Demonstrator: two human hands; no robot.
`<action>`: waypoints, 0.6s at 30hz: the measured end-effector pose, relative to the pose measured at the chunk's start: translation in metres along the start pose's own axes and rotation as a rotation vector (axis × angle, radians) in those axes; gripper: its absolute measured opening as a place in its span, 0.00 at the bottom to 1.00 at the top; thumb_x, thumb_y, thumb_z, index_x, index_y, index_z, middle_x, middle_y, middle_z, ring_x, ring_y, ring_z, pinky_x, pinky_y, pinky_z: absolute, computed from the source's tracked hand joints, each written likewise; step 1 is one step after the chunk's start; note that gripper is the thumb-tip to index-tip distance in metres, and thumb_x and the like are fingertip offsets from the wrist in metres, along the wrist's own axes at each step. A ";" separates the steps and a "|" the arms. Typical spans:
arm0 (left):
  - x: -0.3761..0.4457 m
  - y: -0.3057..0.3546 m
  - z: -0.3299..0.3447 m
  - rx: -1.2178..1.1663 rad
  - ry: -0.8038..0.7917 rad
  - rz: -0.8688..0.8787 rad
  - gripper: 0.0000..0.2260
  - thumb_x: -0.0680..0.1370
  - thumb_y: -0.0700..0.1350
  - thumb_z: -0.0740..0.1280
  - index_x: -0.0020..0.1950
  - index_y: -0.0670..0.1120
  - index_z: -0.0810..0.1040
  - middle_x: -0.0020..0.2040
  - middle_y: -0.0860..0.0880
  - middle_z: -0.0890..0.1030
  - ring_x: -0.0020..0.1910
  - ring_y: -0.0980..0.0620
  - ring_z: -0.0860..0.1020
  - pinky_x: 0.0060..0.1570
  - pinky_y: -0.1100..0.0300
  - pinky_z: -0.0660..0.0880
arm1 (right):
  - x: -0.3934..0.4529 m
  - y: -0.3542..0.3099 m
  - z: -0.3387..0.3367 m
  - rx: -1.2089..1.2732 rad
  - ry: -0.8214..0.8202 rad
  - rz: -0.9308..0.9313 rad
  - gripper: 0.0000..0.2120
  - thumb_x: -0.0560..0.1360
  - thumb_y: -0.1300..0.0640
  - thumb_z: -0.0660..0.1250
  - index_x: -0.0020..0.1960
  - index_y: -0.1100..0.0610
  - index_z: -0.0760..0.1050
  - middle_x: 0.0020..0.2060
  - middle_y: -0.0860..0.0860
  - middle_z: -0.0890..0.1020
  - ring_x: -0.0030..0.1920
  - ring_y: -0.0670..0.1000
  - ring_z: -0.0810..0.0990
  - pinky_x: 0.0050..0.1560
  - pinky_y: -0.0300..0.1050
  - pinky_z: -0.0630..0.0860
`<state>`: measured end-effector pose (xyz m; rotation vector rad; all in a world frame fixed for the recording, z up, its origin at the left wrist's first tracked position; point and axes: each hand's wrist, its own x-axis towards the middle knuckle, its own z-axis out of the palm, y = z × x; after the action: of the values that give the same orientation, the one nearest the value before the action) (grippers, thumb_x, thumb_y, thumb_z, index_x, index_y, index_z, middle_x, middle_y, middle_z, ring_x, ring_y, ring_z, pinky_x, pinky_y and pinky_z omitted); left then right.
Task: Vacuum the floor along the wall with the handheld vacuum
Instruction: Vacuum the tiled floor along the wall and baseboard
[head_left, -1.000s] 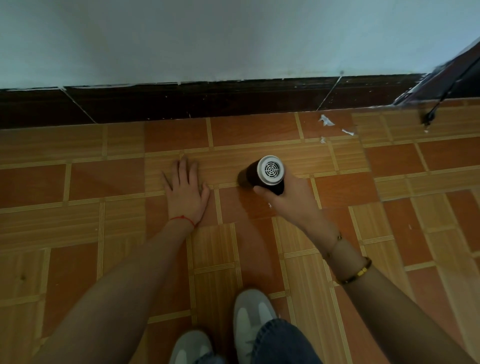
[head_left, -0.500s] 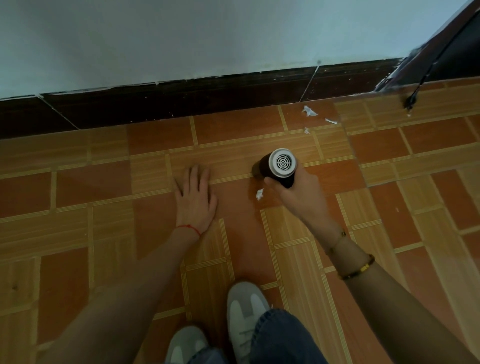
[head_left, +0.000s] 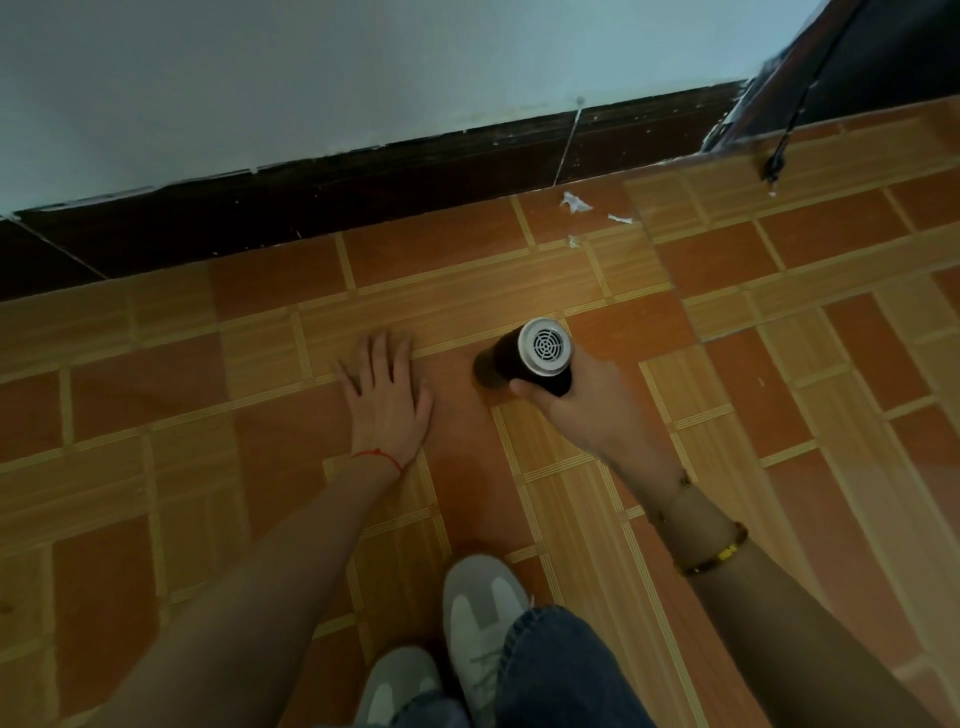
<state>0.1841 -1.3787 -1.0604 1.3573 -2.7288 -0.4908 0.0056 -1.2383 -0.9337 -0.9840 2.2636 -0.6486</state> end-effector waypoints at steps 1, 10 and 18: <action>0.002 0.001 0.000 -0.001 0.001 0.006 0.26 0.83 0.54 0.55 0.79 0.47 0.57 0.79 0.40 0.58 0.80 0.41 0.51 0.74 0.30 0.46 | 0.001 -0.001 0.000 0.000 0.014 -0.001 0.30 0.73 0.42 0.70 0.71 0.47 0.66 0.47 0.42 0.78 0.49 0.45 0.77 0.39 0.31 0.68; 0.050 0.007 -0.007 0.044 0.013 0.031 0.25 0.81 0.53 0.56 0.77 0.45 0.61 0.78 0.38 0.59 0.79 0.37 0.54 0.73 0.29 0.47 | 0.034 -0.006 0.001 0.025 0.108 0.019 0.30 0.73 0.41 0.70 0.70 0.50 0.66 0.53 0.46 0.81 0.52 0.48 0.80 0.45 0.41 0.74; 0.098 0.026 -0.010 0.018 0.054 0.082 0.27 0.81 0.52 0.56 0.79 0.46 0.59 0.80 0.41 0.57 0.79 0.39 0.53 0.74 0.30 0.44 | 0.095 -0.012 -0.011 0.067 0.234 0.004 0.31 0.73 0.43 0.70 0.71 0.53 0.65 0.58 0.49 0.81 0.58 0.51 0.79 0.54 0.50 0.78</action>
<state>0.1062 -1.4434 -1.0516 1.2372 -2.7387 -0.4180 -0.0491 -1.3164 -0.9488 -0.9120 2.4264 -0.8720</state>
